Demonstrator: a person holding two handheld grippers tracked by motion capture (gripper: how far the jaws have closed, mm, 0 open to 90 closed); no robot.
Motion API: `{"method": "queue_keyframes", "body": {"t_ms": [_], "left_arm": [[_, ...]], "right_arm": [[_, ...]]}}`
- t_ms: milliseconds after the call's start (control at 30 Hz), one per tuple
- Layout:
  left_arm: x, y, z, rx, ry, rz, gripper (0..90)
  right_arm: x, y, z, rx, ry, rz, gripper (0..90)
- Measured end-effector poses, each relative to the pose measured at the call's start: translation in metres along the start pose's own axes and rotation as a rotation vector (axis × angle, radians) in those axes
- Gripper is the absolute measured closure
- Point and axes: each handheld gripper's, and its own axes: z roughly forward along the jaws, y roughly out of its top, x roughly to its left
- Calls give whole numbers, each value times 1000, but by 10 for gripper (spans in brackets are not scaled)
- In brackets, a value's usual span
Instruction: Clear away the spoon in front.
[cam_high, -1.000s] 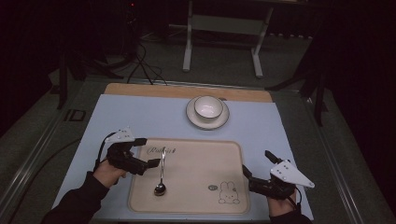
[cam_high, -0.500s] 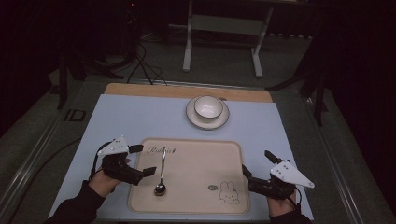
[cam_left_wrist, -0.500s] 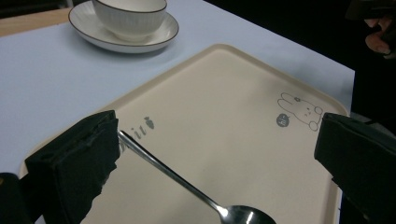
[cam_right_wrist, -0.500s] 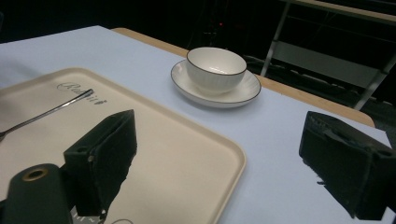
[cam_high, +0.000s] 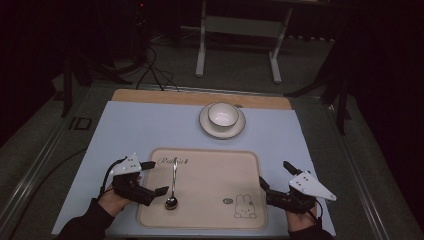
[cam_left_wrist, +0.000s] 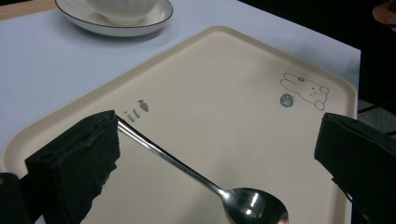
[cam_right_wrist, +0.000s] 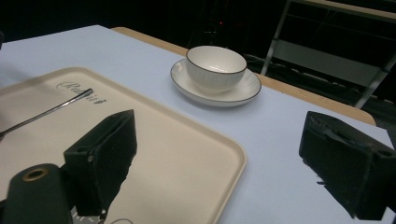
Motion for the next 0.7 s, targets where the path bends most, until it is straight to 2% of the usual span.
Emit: {"method": "queue_keyframes", "body": {"t_ms": [200,367,700], "left_arm": [[-1,-1,3,-24,-7,-2,4],[1,-1,3,-67,-6,-16,4],[4,-3,3,-82,25,-23,4]], "right_arm": [[-1,-1,0,2,0,5,111],[-1,-1,0,2,3,2,111],[-1,-2,2,10,8,4,111]]}}
